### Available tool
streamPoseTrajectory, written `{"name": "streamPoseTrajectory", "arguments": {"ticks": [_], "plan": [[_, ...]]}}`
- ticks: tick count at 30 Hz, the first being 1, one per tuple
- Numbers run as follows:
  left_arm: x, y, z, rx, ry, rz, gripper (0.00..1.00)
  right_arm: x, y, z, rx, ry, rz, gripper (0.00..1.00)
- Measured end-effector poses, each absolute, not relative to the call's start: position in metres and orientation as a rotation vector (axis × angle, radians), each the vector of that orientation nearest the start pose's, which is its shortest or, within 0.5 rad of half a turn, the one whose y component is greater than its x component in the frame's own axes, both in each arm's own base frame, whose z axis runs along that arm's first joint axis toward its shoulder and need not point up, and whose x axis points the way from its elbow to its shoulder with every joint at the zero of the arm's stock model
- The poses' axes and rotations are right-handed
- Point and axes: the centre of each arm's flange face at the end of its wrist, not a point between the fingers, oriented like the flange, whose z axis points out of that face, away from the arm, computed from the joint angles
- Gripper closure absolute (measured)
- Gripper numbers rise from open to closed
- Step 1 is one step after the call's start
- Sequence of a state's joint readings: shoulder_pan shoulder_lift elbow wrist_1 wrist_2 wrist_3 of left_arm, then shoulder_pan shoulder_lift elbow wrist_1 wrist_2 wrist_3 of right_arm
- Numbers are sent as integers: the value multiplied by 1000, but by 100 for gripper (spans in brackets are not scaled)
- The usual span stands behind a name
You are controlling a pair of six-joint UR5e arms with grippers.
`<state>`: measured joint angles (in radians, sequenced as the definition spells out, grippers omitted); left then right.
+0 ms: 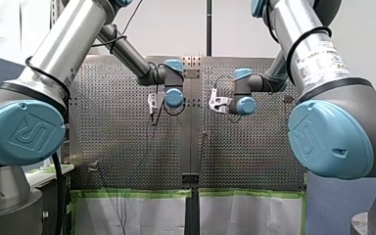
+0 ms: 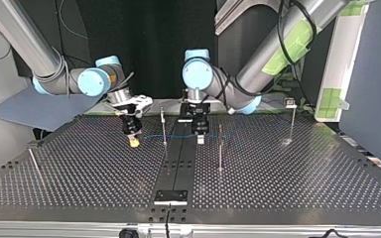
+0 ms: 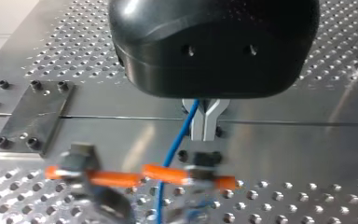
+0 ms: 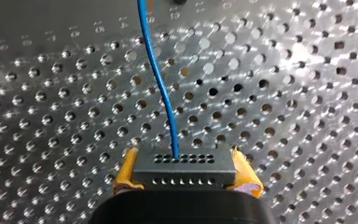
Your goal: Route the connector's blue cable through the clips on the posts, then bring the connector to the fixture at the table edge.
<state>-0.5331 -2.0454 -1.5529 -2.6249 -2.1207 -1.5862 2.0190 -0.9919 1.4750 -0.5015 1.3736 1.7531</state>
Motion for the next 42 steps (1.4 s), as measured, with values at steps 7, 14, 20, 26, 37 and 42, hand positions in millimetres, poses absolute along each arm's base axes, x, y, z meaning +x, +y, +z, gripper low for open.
{"name": "streamPoseTrajectory", "arguments": {"ticks": [7, 14, 20, 26, 37, 42], "plan": [[497, -396, 259, -25, 1523, -36, 100, 424, -543, 230, 1645, -1033, 1716, 100], [485, -400, 245, -2, 1535, -47, 100, 404, -534, 222, 1630, -1093, 1625, 100], [472, -402, 225, 19, 1549, -51, 100, 390, -528, 230, 1554, -1116, 1622, 100], [461, -408, 207, 48, 1572, -56, 100, 386, -515, 230, 1529, -1098, 1635, 100], [440, -426, 169, 120, 1623, -65, 100, 382, -488, 199, 1571, -1096, 1621, 100], [433, -428, 161, 131, 1623, -76, 100, 377, -480, 186, 1581, -1094, 1623, 100]]}}
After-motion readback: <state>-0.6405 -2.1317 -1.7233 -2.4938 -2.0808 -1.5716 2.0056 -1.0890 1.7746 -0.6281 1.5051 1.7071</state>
